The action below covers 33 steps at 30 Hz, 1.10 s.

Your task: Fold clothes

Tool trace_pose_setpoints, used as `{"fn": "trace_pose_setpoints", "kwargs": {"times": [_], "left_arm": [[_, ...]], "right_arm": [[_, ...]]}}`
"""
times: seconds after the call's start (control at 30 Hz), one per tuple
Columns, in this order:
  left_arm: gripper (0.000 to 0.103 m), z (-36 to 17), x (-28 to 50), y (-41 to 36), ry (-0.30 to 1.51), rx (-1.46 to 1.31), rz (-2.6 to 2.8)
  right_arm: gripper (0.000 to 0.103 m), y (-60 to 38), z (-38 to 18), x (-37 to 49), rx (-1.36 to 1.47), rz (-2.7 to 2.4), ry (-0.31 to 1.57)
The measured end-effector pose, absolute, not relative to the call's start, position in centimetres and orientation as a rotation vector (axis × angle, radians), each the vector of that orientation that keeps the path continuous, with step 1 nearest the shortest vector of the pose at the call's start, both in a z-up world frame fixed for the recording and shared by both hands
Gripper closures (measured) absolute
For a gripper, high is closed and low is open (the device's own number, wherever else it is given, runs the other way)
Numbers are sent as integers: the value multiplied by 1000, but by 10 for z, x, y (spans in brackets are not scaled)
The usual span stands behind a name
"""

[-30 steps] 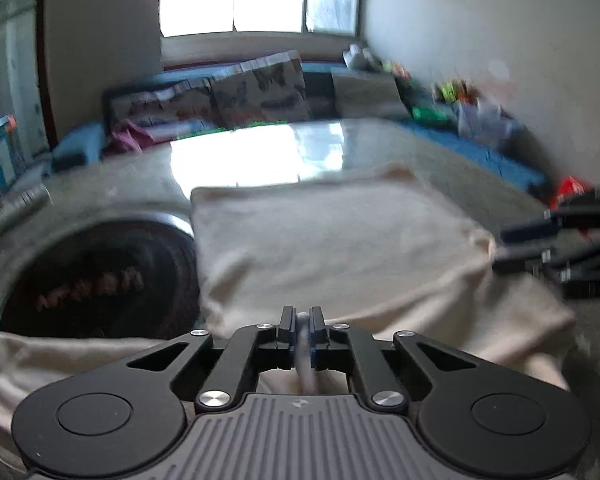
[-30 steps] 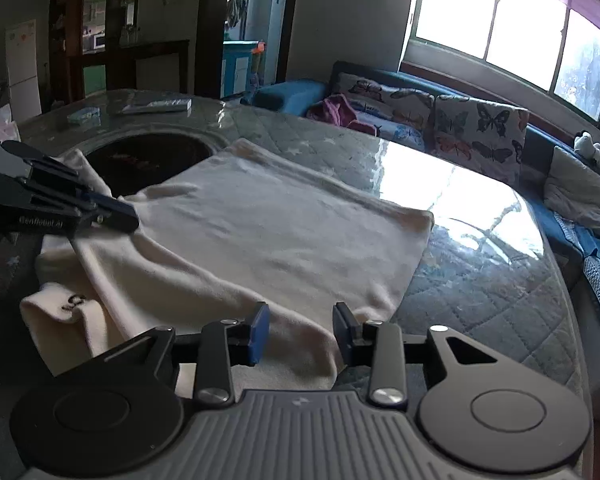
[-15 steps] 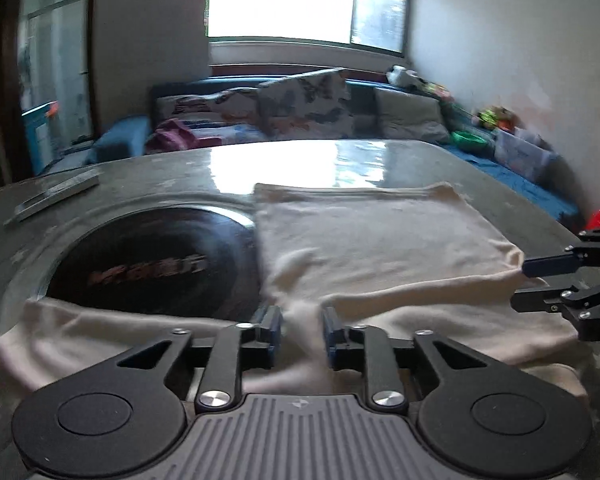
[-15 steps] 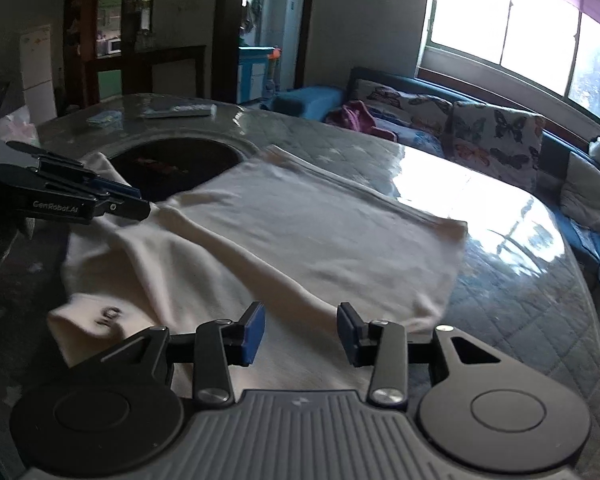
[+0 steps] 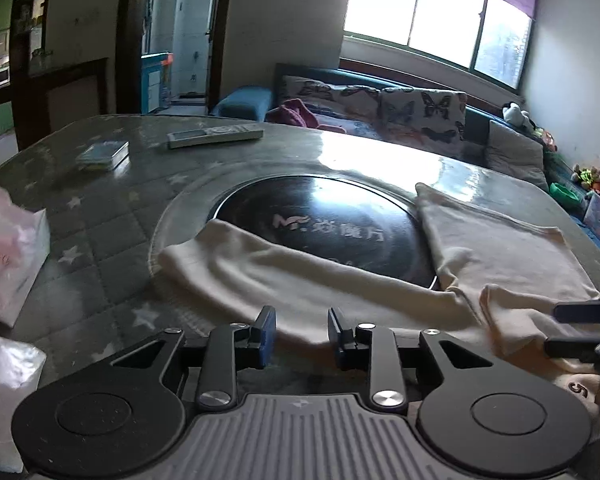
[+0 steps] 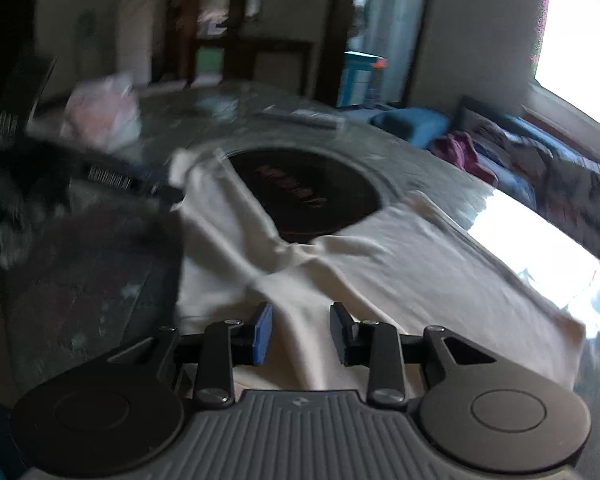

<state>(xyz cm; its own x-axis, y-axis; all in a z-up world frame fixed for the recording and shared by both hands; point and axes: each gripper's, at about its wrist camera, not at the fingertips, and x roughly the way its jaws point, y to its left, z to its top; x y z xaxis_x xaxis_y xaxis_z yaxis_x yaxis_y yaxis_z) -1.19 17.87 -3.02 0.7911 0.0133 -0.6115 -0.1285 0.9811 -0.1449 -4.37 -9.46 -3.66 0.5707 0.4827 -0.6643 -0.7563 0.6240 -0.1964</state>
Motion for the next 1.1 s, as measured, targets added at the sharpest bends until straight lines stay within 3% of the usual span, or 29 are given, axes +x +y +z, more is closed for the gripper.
{"fn": "trace_pose_setpoints", "kwargs": {"times": [0.13, 0.17, 0.2, 0.23, 0.4, 0.5, 0.93, 1.1], "left_arm": [[62, -31, -15, 186, 653, -217, 95], [61, -31, -16, 188, 653, -223, 99], [60, -30, -15, 190, 652, -227, 104], [60, -30, -15, 193, 651, -231, 111], [56, -28, -10, 206, 644, -259, 158], [56, -28, -6, 213, 642, -275, 187], [59, -37, 17, 235, 641, -318, 281], [75, -37, 29, 240, 642, -316, 308]], "right_arm": [[74, -65, -51, -51, -688, 746, 538], [81, -62, -52, -50, -694, 742, 534], [97, -60, -52, -50, -694, 738, 532], [98, -60, -50, -48, -665, 726, 537], [97, -79, -32, -34, -432, 721, 573], [82, -79, -39, -29, -393, 789, 662], [82, -85, -52, -29, -363, 817, 714], [82, -87, -41, -37, -373, 820, 666]]}}
